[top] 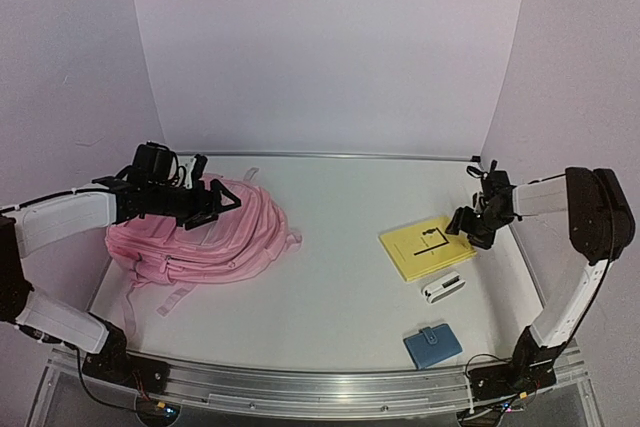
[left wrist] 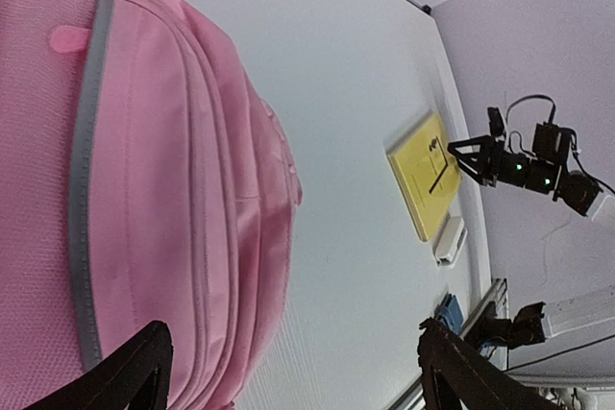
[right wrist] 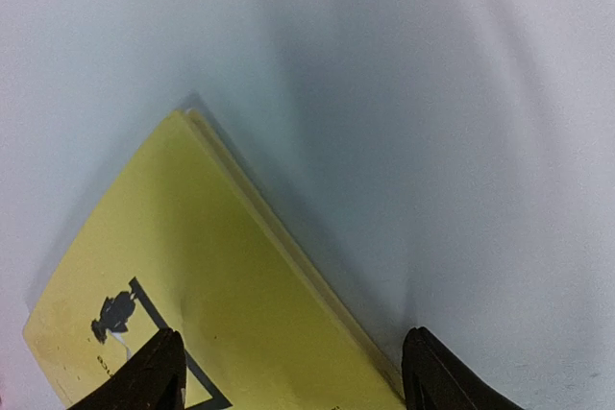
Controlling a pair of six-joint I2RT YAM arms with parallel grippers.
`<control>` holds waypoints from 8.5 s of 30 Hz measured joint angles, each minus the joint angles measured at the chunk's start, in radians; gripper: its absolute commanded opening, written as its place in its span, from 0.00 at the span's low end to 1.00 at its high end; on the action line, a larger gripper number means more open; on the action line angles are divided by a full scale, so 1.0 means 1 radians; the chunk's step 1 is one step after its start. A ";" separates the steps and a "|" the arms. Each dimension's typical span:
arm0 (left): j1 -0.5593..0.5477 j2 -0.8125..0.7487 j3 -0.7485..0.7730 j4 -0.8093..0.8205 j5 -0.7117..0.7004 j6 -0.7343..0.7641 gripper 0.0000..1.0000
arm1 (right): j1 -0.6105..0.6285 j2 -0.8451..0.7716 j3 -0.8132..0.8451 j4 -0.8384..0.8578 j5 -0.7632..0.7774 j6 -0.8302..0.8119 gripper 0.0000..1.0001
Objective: Pack the student bag
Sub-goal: Pick up the book from the center of the board, then place the book in the student bag.
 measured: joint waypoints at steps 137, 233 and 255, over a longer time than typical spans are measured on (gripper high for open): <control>-0.566 0.236 0.182 0.027 -0.523 -0.338 0.87 | 0.612 0.143 0.009 0.399 -0.253 0.430 0.57; -0.565 0.539 0.526 -0.210 -0.721 -0.066 0.69 | 0.699 -0.576 -0.097 0.166 0.397 0.379 0.00; -0.533 0.677 0.688 -0.574 -1.121 -0.072 0.54 | 0.699 -0.597 -0.096 0.054 0.431 0.358 0.00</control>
